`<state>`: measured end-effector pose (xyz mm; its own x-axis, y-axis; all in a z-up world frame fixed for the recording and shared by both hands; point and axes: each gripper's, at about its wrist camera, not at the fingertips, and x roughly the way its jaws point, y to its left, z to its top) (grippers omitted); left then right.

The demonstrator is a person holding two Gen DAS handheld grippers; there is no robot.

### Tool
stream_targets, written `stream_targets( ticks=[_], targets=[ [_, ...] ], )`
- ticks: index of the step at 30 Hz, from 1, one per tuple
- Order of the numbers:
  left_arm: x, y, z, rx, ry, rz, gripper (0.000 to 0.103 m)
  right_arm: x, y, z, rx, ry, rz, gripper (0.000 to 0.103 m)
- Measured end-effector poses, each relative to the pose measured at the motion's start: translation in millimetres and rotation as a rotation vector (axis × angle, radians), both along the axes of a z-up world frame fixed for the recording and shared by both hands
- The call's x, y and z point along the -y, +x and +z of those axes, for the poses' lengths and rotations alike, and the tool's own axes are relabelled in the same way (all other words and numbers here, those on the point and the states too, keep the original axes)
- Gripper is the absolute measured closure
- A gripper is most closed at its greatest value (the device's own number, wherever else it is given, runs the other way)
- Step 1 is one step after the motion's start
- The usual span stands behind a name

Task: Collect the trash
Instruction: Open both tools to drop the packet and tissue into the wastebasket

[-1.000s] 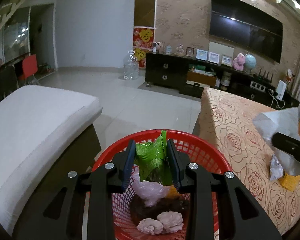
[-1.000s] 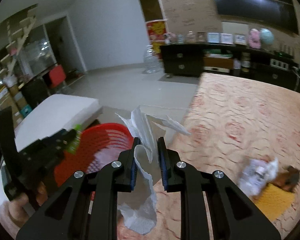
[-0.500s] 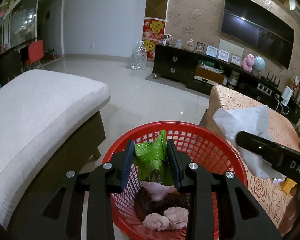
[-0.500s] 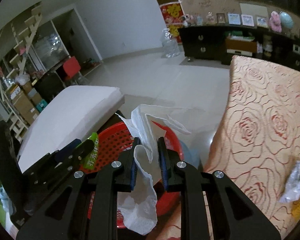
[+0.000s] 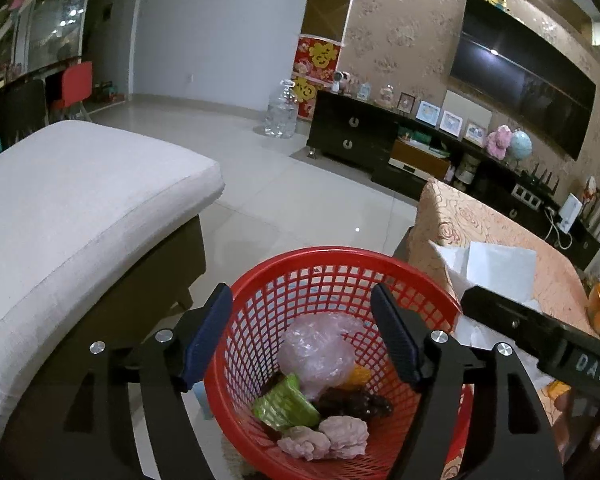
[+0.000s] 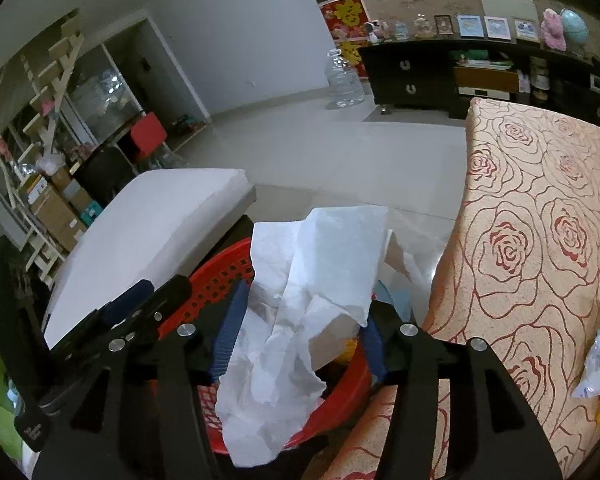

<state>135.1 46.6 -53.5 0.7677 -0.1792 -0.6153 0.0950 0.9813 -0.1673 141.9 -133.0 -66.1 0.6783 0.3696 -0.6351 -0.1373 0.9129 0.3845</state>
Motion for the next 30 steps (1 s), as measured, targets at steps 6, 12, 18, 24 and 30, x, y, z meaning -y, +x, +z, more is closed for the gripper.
stream_targets(
  ticks=[6,12,18,24,30],
  targets=[
    [-15,-1,5,0.021,-0.048,0.061,0.033,-8,-4,4,0.018,-0.034,0.013,0.041],
    [-17,-2,6,0.034,-0.050,0.062,0.033,-2,-17,11,0.064,-0.093,-0.020,0.041],
    [-12,-4,9,0.054,-0.029,0.046,0.029,12,-33,12,0.091,-0.146,-0.063,0.039],
    [-2,-8,10,0.075,-0.004,0.024,0.027,32,-49,9,0.091,-0.183,-0.115,0.038],
    [9,-10,11,0.084,0.015,0.005,0.025,58,-80,5,0.104,-0.257,-0.167,0.034]
  ],
)
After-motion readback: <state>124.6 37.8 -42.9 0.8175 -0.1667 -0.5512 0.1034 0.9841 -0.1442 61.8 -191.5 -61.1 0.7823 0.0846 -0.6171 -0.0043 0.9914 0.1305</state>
